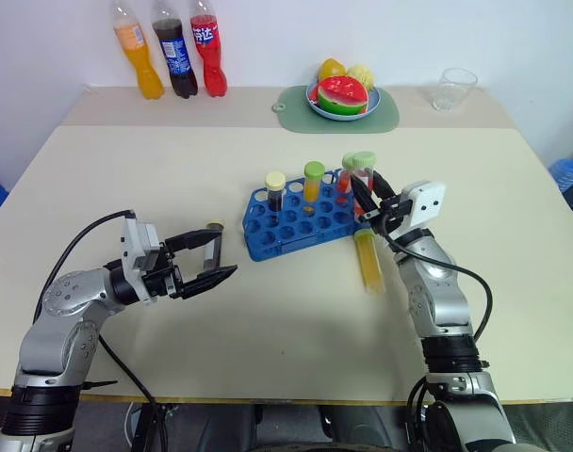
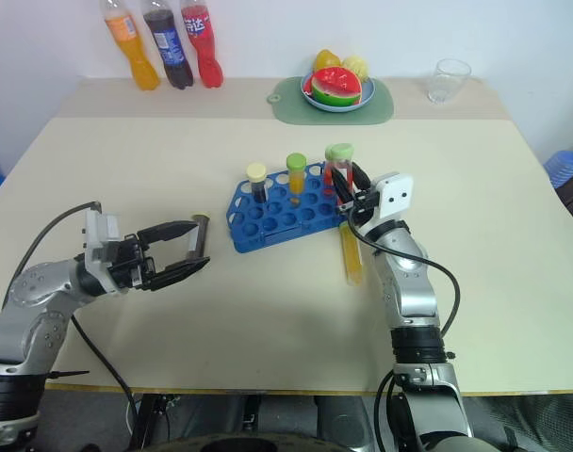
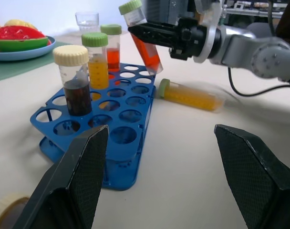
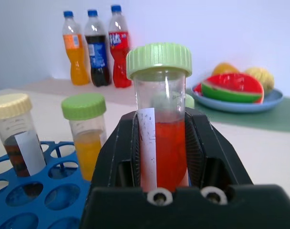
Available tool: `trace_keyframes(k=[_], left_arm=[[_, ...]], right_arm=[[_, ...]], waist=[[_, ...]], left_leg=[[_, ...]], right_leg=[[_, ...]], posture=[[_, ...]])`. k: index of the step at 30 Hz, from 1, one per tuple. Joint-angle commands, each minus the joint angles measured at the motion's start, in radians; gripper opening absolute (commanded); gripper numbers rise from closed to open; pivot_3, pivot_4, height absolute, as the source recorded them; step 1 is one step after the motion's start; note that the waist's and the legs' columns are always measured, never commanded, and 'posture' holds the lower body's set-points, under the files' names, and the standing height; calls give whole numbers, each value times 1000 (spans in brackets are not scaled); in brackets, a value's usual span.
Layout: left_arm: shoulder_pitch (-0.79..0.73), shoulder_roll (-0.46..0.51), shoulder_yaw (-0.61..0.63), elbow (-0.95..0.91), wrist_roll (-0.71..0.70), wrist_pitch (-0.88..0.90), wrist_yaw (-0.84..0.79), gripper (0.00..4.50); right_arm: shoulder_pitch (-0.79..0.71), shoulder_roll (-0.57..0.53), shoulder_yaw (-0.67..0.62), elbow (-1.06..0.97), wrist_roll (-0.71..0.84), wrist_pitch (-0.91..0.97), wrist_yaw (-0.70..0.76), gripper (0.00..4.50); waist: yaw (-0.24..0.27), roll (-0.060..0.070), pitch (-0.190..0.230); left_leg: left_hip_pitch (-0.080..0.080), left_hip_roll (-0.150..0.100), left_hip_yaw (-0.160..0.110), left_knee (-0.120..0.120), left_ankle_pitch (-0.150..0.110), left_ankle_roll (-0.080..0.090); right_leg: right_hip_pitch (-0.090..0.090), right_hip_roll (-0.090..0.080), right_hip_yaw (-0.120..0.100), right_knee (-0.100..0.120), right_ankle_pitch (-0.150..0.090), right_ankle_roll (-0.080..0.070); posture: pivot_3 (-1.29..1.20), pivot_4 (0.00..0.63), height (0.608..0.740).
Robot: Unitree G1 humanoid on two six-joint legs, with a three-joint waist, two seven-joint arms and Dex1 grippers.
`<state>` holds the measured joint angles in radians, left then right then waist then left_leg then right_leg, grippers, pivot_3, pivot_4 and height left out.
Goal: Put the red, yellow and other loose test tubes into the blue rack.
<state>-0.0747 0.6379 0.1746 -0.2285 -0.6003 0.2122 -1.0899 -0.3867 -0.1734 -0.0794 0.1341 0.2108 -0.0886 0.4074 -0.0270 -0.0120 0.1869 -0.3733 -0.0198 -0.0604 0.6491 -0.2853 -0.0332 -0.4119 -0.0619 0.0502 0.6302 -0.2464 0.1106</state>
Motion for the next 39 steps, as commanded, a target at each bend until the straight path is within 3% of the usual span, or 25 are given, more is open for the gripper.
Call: trace_keyframes(k=[1, 11, 15, 22, 23, 34, 39], left_arm=[[-1, 6, 28, -16, -13, -7, 5, 3661], [4, 11, 40, -21, -18, -2, 18, 3661], [5, 9, 36, -24, -17, -3, 24, 3661], [6, 9, 35, -21, -20, 0, 26, 3661], [7, 8, 34, -22, -20, 1, 27, 3661], [9, -23, 9, -10, -9, -5, 29, 3661], [-6, -31, -1, 2, -6, -6, 25, 3661]], right_arm=[[-16, 18, 9, 109, -31, -86, -12, 782], [-103, 61, -22, 404, -46, -315, -61, 782], [-107, 80, -43, 514, -7, -417, -17, 782], [-90, 59, -42, 547, -17, -522, 38, 4233], [-85, 51, -39, 540, -26, -533, 40, 4434], [-9, -86, -40, 268, 11, -378, 90, 4434], [38, -155, -10, 49, 100, -75, 166, 4434]], waist=[[-6, 0, 0], [-18, -2, -1], [-18, -3, -2], [-20, -4, -3], [-19, -4, -3], [-20, -1, -1], [-17, 0, 0]], left_leg=[[0, 0, 0, 0, 0, 0], [2, 0, -1, 1, 0, 0], [7, 0, -1, 1, 0, 0], [15, 1, -1, -3, 0, 0], [15, 1, -1, -3, 0, 0], [11, 1, -1, -2, 0, 0], [8, 1, -1, -2, 0, 0]], right_leg=[[0, 0, 0, 0, 0, 0], [3, -1, 0, 0, 0, 0], [7, -1, 0, 0, 0, 0], [14, 0, 0, -1, -1, -3], [14, 0, 0, -1, -1, -2], [10, -1, 1, -1, -1, -1], [7, 0, 0, 0, -1, -2]], posture=[[0, 150, 740], [0, 150, 740], [0, 150, 740], [0, 150, 740], [0, 150, 740], [0, 150, 740], [0, 150, 740]])
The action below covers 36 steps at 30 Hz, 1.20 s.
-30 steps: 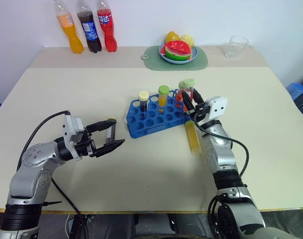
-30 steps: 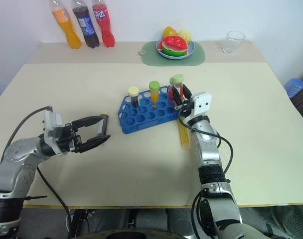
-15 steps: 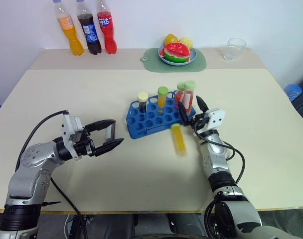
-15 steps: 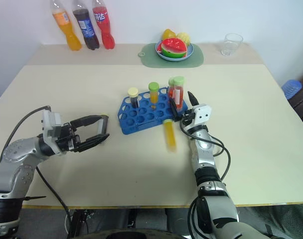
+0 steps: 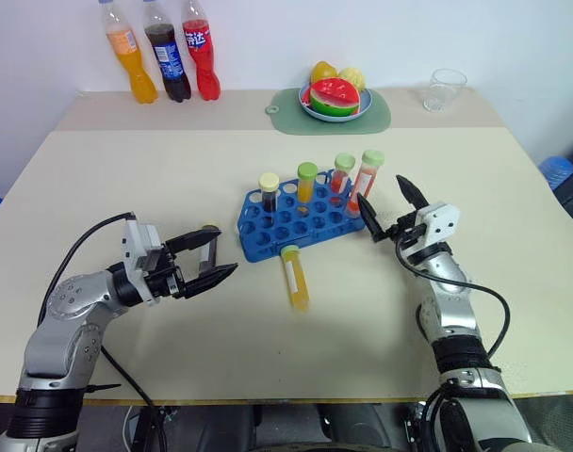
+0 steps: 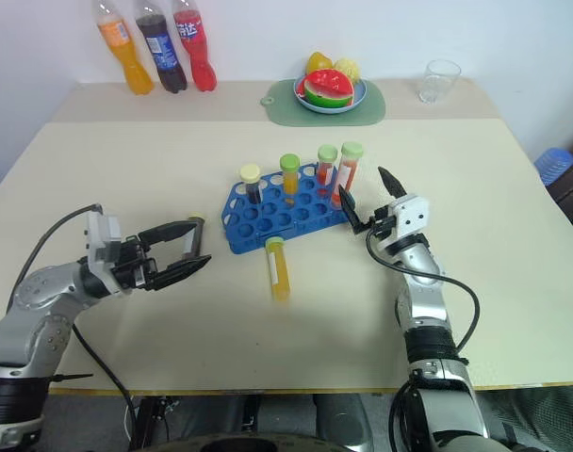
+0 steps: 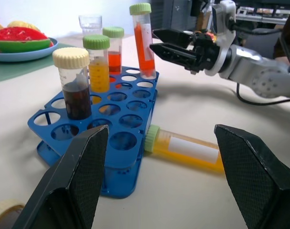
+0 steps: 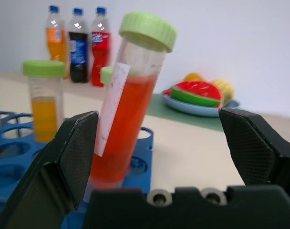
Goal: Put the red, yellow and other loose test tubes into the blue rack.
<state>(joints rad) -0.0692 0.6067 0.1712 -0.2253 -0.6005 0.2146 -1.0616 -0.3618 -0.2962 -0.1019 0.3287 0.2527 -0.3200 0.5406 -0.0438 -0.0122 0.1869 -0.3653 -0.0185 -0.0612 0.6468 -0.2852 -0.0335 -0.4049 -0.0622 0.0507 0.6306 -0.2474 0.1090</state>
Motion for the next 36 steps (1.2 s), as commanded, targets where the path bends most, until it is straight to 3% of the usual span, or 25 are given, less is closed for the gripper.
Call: trace_keyframes(k=[1, 7, 16, 19, 24, 25, 36], left_arm=[[-14, -1, 1, 4, -5, -10, -6, 3661], [-15, -9, -5, 17, -1, -17, -13, 3661], [4, -13, 5, 0, 0, -18, -9, 3661], [14, -10, 11, -14, -1, -13, 1, 3661], [35, -4, 21, -42, -9, -4, 14, 3661], [37, -4, 21, -45, -9, -2, 16, 3661], [33, -3, 17, -76, -15, 25, 46, 3661]], right_arm=[[20, -52, 17, -202, 77, 244, 32, 4434], [-34, -131, -19, -347, 224, 601, 50, 4434], [-172, -175, -21, -193, 208, 693, 103, 4434], [-201, -179, -18, -148, 190, 681, 123, 3571], [-208, -176, -18, -137, 172, 666, 147, 1090], [-207, -175, -17, -138, 168, 660, 151, 818], [-89, -140, 2, -210, 94, 513, 137, 776]], waist=[[1, 0, 0], [1, 0, 0], [2, 0, 0], [2, 0, 0], [2, 0, 0], [2, 0, 0], [6, 0, 0]], left_leg=[[-1, 0, 0, 0, 0, 0], [-8, 0, 0, 2, 0, 0], [-8, -1, 0, 2, 0, 0], [-8, -1, 0, 2, 0, 0], [-8, -1, 0, 2, 0, 0], [-8, -1, 0, 2, 0, 0], [-8, -1, 0, 2, 0, 0]], right_leg=[[-1, 0, 0, 0, 0, 0], [-6, -1, 0, -1, 0, 0], [-6, -1, -1, -1, 0, 0], [-6, -1, -1, -1, 0, 0], [-6, -1, -1, -1, 0, 0], [-6, -1, -1, -1, 0, 0], [-6, -1, -1, -1, 0, 1]], posture=[[0, 150, 740], [0, 150, 740], [0, 150, 740], [0, 150, 740], [0, 150, 740], [0, 150, 740], [0, 150, 740]])
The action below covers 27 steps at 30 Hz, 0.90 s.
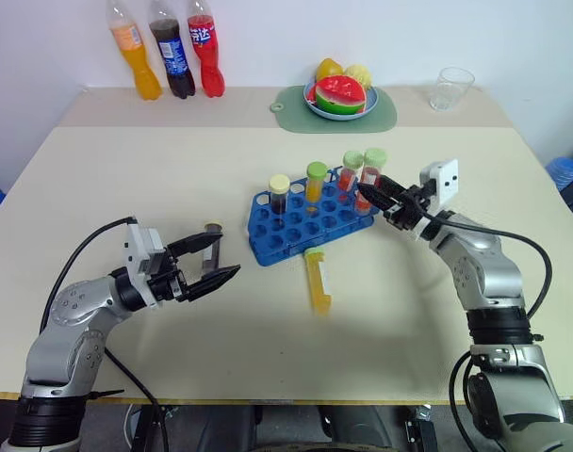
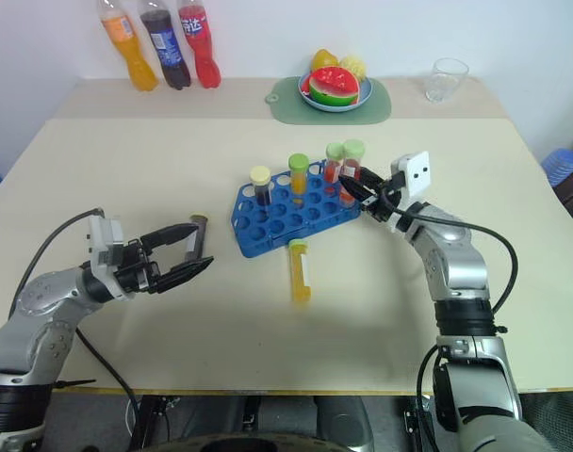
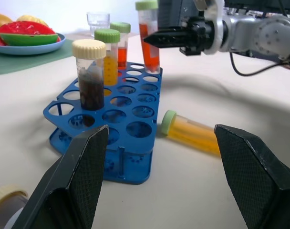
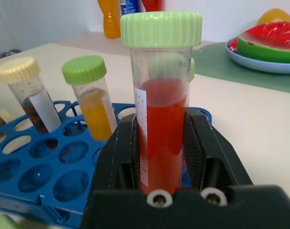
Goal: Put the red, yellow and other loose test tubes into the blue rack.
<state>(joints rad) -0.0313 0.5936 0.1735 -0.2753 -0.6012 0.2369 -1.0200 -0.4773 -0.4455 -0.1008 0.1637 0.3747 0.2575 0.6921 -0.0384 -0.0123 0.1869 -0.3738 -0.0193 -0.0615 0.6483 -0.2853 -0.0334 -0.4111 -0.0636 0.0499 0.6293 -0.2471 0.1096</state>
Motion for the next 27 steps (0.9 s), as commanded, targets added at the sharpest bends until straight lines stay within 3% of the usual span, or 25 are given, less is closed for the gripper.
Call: trace_keyframes(k=[1, 10, 11, 12, 15, 17, 22, 27], left_arm=[[-7, 10, 14, -25, -14, 4, 5, 3661], [-26, 8, 9, -14, -13, 13, -1, 3661], [-26, 8, 8, -13, -13, 13, -2, 3661], [-28, 8, 8, -11, -13, 13, -3, 3661], [-25, 6, 8, -5, -10, 8, -9, 3661], [-21, 5, 8, -4, -9, 5, -10, 3661], [-15, -1, 7, -6, -8, 1, -7, 3661], [-15, -10, -2, 3, -1, -7, -7, 3661]], right_arm=[[40, 14, 4, -47, -40, -82, -20, 776], [74, 63, 0, -1, -88, -199, -73, 776], [70, 63, -3, 7, -94, -213, -78, 1803], [66, 63, -4, 12, -99, -224, -82, 2098], [60, 59, 3, 14, -116, -242, -90, 3741], [57, 54, 4, 12, -131, -249, -98, 4411], [69, -1, -4, -56, -131, -190, -76, 4411], [164, -127, -22, -287, -83, 105, -69, 4411]], waist=[[0, 0, 0], [-2, 0, 0], [-2, 0, 0], [-2, 0, 0], [-3, 0, 0], [-4, 0, 0], [-3, 0, 0], [6, 0, 0]], left_leg=[[0, 0, 0, 0, 0, 0], [0, 0, 0, 0, 0, 0], [0, 0, 0, 0, 0, 0], [0, 0, 0, 0, 0, 0], [0, 0, 0, 0, 0, 0], [0, 0, 0, 0, 0, 0], [0, 0, 0, 0, 0, 0], [0, 0, -1, 0, 0, 0]], right_leg=[[0, 0, 0, 0, 0, 0], [0, 0, 0, 0, 0, 0], [0, 0, 0, 0, 0, 0], [0, 0, 0, 0, 0, 0], [0, 0, 0, 0, 0, 0], [0, 0, 0, 0, 0, 0], [0, 0, 0, 0, 0, 0], [0, 0, 0, 0, 0, 0]], posture=[[0, 150, 740], [0, 150, 740], [0, 150, 740], [0, 150, 740], [0, 150, 740], [0, 150, 740], [0, 150, 740], [0, 150, 740]])
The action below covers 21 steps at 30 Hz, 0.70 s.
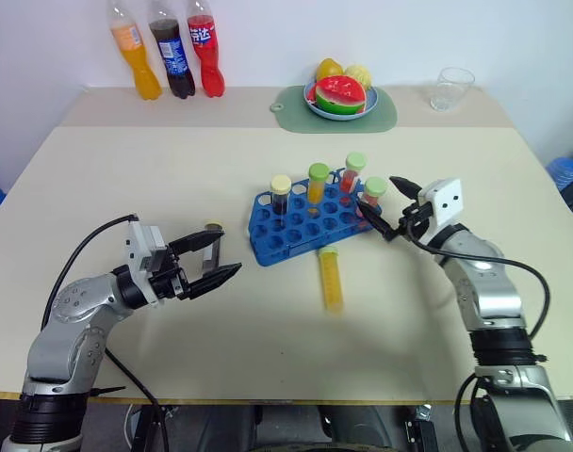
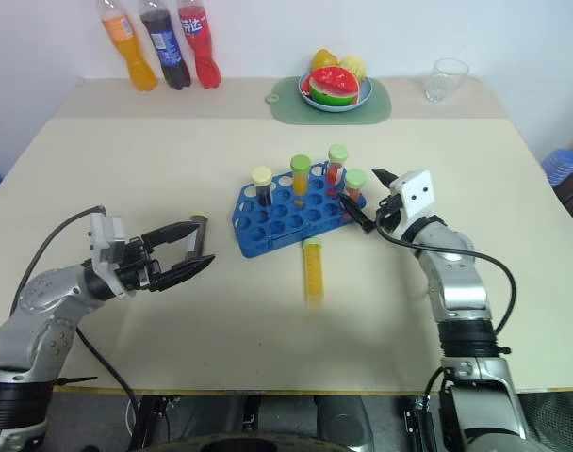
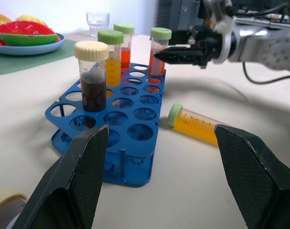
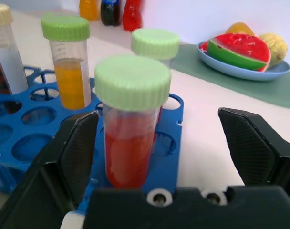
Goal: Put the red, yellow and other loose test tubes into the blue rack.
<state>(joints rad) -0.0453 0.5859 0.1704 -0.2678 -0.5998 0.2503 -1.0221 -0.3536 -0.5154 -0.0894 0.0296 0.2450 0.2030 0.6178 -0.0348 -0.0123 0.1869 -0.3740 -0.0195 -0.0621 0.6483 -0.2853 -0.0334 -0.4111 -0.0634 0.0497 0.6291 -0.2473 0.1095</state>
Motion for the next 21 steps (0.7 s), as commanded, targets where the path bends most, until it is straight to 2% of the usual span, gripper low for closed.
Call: trace_keyframes(k=[1, 6, 10, 15, 21], left_arm=[[-1, -5, 0, 1, 0, -24, -7, 3661], [-3, -15, -9, 50, 10, -53, -34, 3661], [-8, -8, -20, 91, 17, -79, -74, 3661], [-20, 3, -19, 127, 29, -101, -101, 3661], [6, 12, -14, 101, 27, -100, -93, 3661]], right_arm=[[56, -83, -41, -202, 73, 230, 11, 4411], [101, -231, -116, -445, 359, 685, 80, 4411], [26, -248, -147, -495, 561, 996, 41, 4411], [-51, -219, -88, -486, 591, 1159, -46, 4411], [-93, -128, -58, -495, 567, 1274, -158, 4411]], waist=[[4, 0, 0], [10, 0, 0], [15, 0, 0], [20, 0, 0], [21, 0, 0]], left_leg=[[0, 0, 0, 0, 0, 0], [0, 1, 1, 0, 0, 0], [0, 1, 0, 1, 0, 0], [-1, 1, 1, 1, 0, 0], [-2, 1, 1, 0, 0, 1]], right_leg=[[0, 0, 0, 0, 0, 0], [0, 0, 0, 0, 0, -1], [0, 1, 0, 0, -2, -3], [0, 0, 0, -2, -2, -3], [-1, 0, 0, -2, 0, 0]], posture=[[0, 150, 740], [0, 150, 740], [0, 150, 740], [0, 150, 740], [0, 150, 740]])
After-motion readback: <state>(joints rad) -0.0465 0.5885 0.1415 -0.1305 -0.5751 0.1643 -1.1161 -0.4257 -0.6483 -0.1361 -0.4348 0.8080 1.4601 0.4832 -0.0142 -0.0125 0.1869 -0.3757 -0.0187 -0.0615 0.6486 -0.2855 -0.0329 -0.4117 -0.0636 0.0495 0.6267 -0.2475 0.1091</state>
